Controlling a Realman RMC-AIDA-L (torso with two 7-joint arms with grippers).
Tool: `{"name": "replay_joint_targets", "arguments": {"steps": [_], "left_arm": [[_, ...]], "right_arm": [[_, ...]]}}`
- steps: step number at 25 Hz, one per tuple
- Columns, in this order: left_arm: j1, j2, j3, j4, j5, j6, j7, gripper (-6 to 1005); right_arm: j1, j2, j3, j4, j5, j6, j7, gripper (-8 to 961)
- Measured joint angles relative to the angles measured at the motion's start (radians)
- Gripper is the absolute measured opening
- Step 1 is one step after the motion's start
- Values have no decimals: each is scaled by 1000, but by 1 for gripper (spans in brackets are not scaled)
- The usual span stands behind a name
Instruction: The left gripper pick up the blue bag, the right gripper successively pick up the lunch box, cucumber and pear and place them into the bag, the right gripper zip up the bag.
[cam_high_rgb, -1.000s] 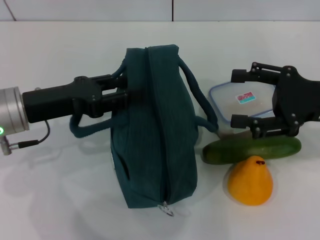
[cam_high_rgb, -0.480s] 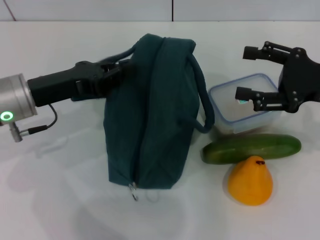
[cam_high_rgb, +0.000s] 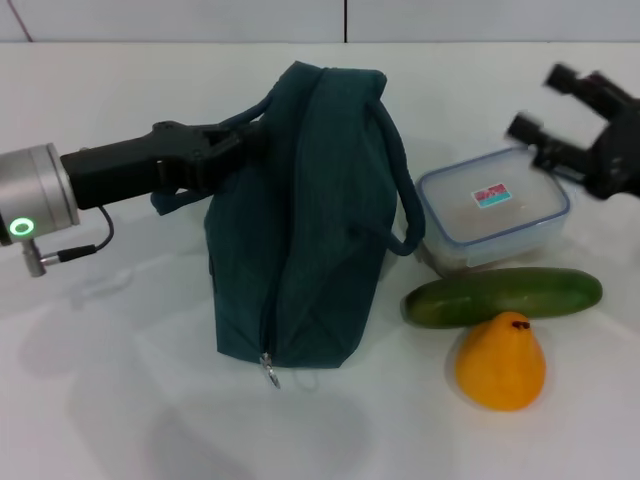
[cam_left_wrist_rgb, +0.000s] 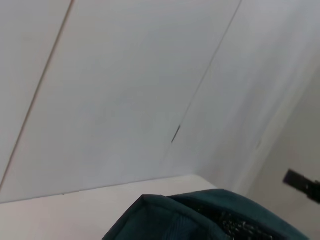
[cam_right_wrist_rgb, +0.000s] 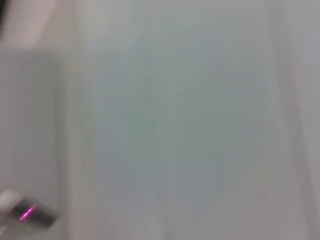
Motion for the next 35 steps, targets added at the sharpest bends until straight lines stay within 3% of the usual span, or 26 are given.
{"name": "replay_joint_targets", "arguments": {"steps": [4,11,23,35], "left_arm": [[20,1,2,37,13,17,15,41],[47,-3,-5,49,1,91,159,41],[4,-8,-1,-18,-6,86,230,41],[4,-9,9,-24,-14,93,224,41]], "right_arm": [[21,-1,-10,223,205,-20,-20,870],[25,3,-6,424,360,6,78,870],[-3,5,9,447,381,113,403,869],[48,4,-26,439,345,262,617,865]]}}
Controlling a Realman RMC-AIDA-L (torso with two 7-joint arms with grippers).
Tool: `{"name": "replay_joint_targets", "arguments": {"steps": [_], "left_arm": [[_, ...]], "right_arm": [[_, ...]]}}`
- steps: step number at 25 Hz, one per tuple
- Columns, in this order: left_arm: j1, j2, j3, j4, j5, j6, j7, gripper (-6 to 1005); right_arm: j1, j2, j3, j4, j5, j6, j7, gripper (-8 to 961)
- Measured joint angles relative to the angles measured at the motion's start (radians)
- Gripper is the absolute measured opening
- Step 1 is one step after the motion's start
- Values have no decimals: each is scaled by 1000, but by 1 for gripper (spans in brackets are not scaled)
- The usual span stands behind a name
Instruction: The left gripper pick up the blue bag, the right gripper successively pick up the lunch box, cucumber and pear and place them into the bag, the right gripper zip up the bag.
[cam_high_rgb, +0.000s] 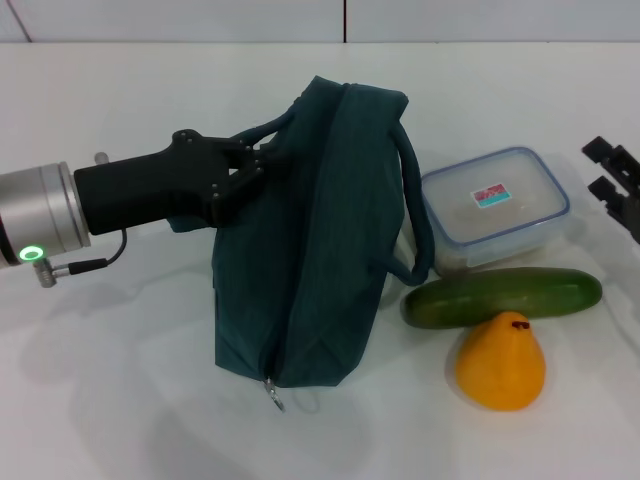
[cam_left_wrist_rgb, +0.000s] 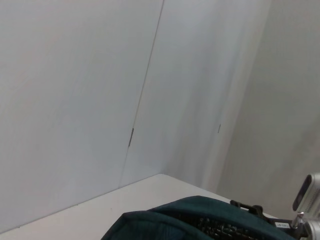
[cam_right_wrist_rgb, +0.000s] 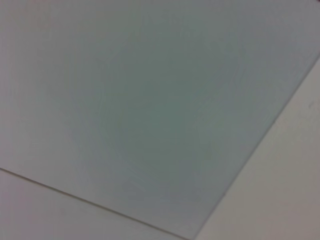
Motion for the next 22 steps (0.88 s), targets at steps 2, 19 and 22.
{"name": "replay_joint_targets", "arguments": {"steps": [2,19,22], "left_arm": [[1,0,1,0,0,0,0,41],[3,-2,1,-6,-2,1,10,41],[3,-1,1,-14,-2,1,12,41]], "right_arm": [[14,0,-10,3,-9,24,28,864],[95,0,-29,-2,-62,32,131,852],[96,0,-29,-2,-62,32,131,850]]}}
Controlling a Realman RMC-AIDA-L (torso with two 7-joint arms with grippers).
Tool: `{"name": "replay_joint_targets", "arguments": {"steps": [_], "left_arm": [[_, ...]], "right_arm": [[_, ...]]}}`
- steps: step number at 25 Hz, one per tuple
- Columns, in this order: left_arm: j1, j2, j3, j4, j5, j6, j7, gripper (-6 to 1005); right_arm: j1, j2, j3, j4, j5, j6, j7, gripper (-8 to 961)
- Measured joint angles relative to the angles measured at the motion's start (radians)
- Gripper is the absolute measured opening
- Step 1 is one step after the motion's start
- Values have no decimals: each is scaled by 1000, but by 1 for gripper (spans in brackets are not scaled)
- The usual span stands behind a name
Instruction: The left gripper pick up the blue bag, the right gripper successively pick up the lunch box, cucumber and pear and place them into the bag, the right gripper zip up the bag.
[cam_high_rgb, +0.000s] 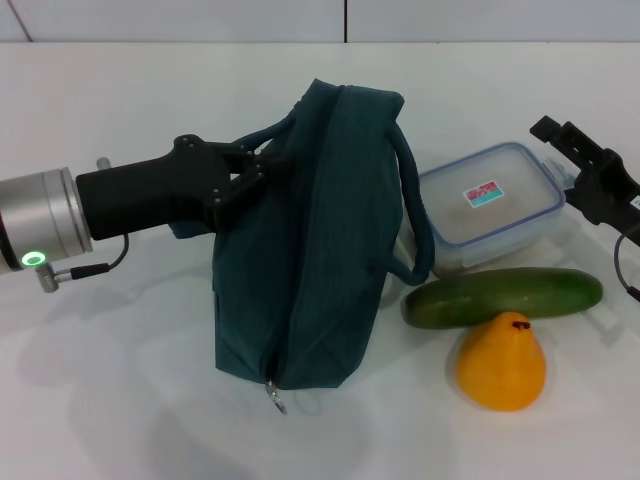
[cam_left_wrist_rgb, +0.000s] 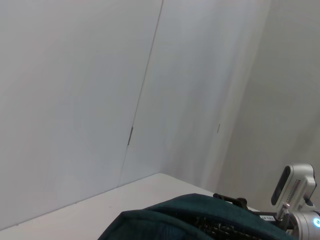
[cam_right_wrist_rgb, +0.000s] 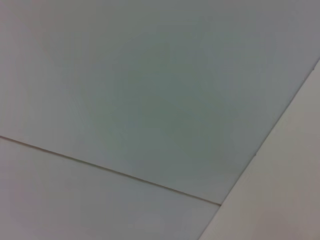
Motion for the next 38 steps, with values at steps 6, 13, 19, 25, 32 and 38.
{"name": "replay_joint_targets", "arguments": {"steps": [6,13,19,25,32,38], "left_arm": [[1,0,0,-1,1,0,1,41],[1,2,0,-1,1,0,1,41],[-3,2,0,-1,5,-2,1,41],[-6,2,0,-1,5,-5,1,41],[-7,3,0,-1,7,-8,1,40],[-7,3,-2,-1,4,-8,1,40]], "right_arm": [[1,0,0,-1,0,6,0,846],[-2,0,0,-1,0,32,-1,823],[1,0,-4,-1,0,43,-5,710],[1,0,-6,-5,0,36,-45,542],[1,0,-10,-12,0,34,-66,256],[0,0,-6,-14,2,29,-121,117]]}}
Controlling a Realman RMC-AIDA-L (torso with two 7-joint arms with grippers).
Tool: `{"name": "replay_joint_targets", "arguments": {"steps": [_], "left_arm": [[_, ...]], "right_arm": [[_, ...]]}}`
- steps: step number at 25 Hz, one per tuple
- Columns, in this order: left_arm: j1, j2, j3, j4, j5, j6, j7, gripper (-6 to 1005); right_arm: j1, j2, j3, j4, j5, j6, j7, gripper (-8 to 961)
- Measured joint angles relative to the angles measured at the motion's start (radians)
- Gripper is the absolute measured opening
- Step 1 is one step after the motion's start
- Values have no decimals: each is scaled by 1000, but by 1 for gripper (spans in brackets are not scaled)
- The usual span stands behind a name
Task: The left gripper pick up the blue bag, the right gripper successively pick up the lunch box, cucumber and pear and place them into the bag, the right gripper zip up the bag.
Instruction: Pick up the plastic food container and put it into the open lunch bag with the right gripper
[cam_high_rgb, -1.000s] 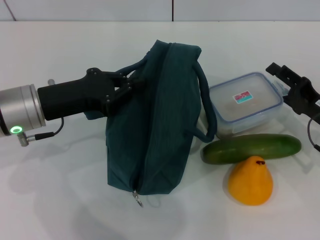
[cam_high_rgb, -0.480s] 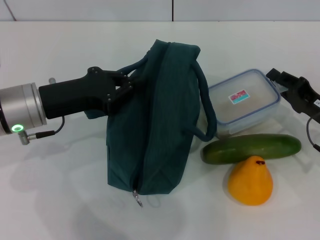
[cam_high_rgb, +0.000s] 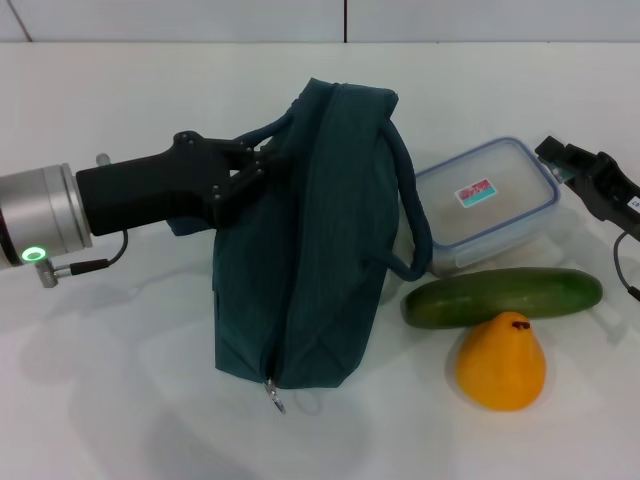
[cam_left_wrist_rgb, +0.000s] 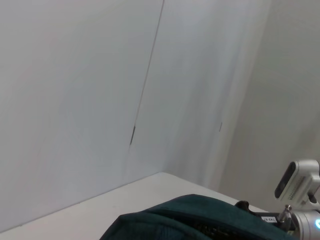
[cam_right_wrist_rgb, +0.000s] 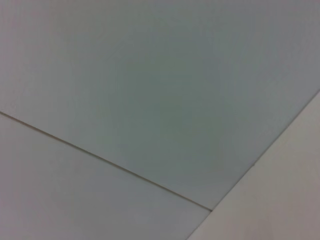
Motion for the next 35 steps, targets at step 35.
{"name": "replay_joint_targets", "arguments": {"steps": [35], "left_arm": [[27,25,-69,51,-141,234,-180,40]], "right_arm": [[-97,-9,-70,-153,-3,-211,-408,105]]}}
